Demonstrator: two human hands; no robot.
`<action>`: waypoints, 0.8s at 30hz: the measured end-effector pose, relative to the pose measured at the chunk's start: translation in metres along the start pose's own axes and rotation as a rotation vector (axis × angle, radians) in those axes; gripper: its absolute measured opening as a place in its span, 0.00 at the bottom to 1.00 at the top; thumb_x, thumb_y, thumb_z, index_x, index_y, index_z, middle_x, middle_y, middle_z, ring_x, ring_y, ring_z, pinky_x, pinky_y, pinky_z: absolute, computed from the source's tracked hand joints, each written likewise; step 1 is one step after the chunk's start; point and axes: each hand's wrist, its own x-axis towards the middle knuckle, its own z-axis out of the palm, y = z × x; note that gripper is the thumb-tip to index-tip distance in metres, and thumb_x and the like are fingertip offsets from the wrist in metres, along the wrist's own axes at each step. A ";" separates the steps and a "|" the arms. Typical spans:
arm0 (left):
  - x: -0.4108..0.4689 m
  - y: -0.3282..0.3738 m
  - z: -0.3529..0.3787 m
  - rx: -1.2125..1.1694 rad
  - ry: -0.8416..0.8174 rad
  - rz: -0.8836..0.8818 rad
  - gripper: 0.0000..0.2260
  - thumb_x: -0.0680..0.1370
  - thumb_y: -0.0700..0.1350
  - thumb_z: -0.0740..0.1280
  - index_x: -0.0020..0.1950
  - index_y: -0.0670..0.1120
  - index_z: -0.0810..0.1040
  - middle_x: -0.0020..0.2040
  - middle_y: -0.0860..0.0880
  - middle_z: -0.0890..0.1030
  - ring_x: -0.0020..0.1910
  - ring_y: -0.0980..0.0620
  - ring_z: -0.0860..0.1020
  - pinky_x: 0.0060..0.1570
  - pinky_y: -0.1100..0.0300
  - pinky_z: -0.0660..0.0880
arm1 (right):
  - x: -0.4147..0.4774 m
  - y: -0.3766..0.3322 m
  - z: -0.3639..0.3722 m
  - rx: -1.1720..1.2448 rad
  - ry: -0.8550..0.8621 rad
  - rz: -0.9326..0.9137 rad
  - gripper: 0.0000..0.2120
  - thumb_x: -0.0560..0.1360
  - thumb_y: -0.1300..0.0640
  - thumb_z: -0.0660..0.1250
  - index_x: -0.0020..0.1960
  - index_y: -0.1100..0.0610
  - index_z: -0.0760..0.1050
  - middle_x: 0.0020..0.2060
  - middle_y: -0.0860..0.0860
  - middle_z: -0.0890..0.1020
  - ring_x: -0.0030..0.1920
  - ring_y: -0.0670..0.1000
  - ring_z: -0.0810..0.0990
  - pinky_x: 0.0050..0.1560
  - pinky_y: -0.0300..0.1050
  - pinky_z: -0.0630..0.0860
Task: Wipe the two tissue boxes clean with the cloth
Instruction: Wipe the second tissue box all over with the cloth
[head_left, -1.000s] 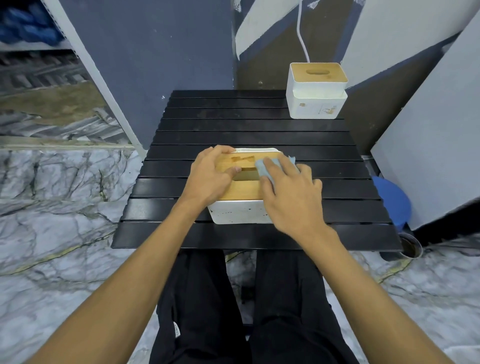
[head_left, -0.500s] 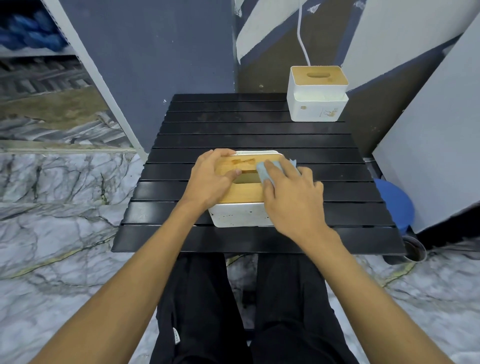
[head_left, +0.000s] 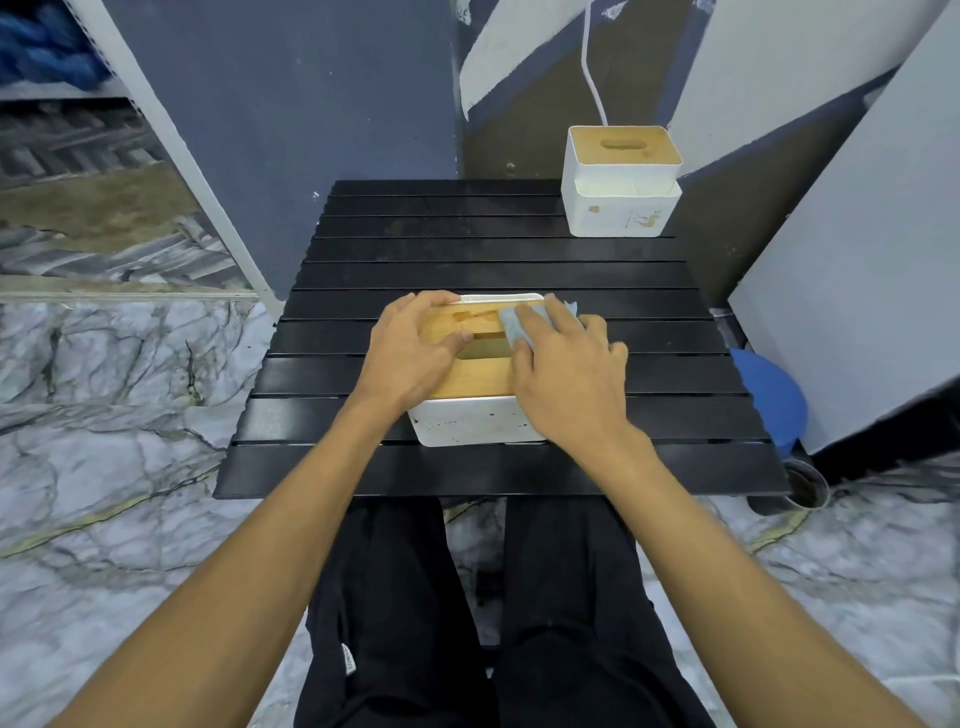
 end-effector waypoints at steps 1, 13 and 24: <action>0.000 -0.001 0.000 0.002 0.001 0.002 0.17 0.77 0.51 0.71 0.64 0.62 0.75 0.74 0.49 0.68 0.75 0.49 0.64 0.73 0.47 0.63 | -0.010 0.000 -0.001 0.004 0.019 -0.006 0.20 0.81 0.51 0.54 0.73 0.49 0.66 0.73 0.50 0.66 0.63 0.59 0.69 0.55 0.57 0.67; 0.002 -0.001 -0.002 0.008 0.007 -0.001 0.17 0.77 0.51 0.72 0.64 0.61 0.76 0.73 0.49 0.69 0.74 0.48 0.64 0.74 0.48 0.62 | 0.017 -0.003 0.004 -0.020 -0.009 0.006 0.20 0.82 0.51 0.54 0.74 0.48 0.65 0.75 0.51 0.65 0.66 0.60 0.67 0.59 0.59 0.67; 0.004 -0.003 -0.003 -0.003 -0.019 0.018 0.17 0.77 0.51 0.71 0.66 0.60 0.75 0.75 0.48 0.67 0.75 0.49 0.63 0.74 0.48 0.62 | 0.007 -0.003 0.003 -0.026 0.011 0.012 0.20 0.81 0.51 0.54 0.73 0.48 0.66 0.74 0.50 0.66 0.64 0.59 0.68 0.56 0.57 0.67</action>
